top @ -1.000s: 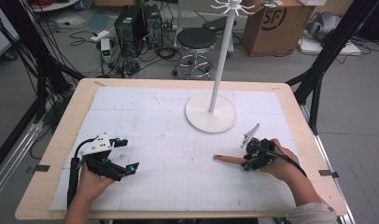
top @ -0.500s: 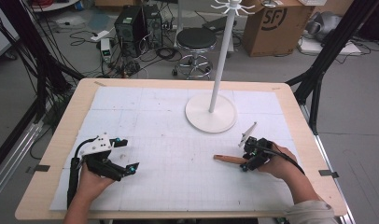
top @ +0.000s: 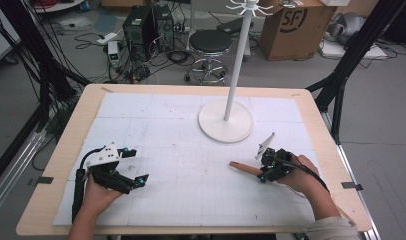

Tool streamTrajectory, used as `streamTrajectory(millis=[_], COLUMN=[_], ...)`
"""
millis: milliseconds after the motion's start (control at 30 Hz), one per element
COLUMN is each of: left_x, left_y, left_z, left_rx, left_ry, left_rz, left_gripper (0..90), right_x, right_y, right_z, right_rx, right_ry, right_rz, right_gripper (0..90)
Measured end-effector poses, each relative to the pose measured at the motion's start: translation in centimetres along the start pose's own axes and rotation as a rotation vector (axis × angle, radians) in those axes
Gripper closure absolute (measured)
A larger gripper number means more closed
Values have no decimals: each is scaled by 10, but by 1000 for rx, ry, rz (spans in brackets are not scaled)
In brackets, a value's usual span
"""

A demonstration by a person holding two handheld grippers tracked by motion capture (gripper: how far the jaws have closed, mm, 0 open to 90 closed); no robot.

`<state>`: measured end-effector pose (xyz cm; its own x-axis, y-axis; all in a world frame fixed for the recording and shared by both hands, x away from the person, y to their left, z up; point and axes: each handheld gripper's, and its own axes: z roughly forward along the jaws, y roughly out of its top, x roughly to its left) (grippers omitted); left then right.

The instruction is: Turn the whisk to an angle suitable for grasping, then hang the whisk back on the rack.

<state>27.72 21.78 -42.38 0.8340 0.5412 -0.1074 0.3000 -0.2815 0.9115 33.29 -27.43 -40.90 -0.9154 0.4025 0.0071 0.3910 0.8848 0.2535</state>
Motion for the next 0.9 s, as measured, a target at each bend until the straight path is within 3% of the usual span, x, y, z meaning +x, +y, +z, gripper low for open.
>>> streamTrajectory(millis=[33, 100, 333, 467, 500, 567, 733, 900], left_x=[0, 0, 3, 2, 3, 3, 4, 5], left_y=[0, 0, -1, -1, -1, -1, 0, 0], left_z=[0, 0, 0, 0, -1, -1, 0, 0], left_rx=[-1, -4, -11, -12, -15, -16, -18, -26], left_ry=[0, -2, -2, -4, -4, -4, -1, -3], left_rz=[-2, -2, -6, -5, -6, -8, -11, -10], left_gripper=[19, 19, 19, 19, 19, 19, 19, 19], right_x=[0, 0, -3, -4, -5, -5, -5, -3], right_y=[-1, -1, -8, -11, -11, -11, -11, -10], right_z=[-6, -10, -35, -45, -51, -53, -69, -78], right_rx=[-47, -74, -274, -368, -412, -426, -541, -591], right_ry=[-8, -10, -48, -42, -45, -47, -50, -65], right_rz=[1, 9, 58, 84, 91, 93, 100, 101], right_gripper=[703, 703, 704, 705, 705, 705, 706, 705])
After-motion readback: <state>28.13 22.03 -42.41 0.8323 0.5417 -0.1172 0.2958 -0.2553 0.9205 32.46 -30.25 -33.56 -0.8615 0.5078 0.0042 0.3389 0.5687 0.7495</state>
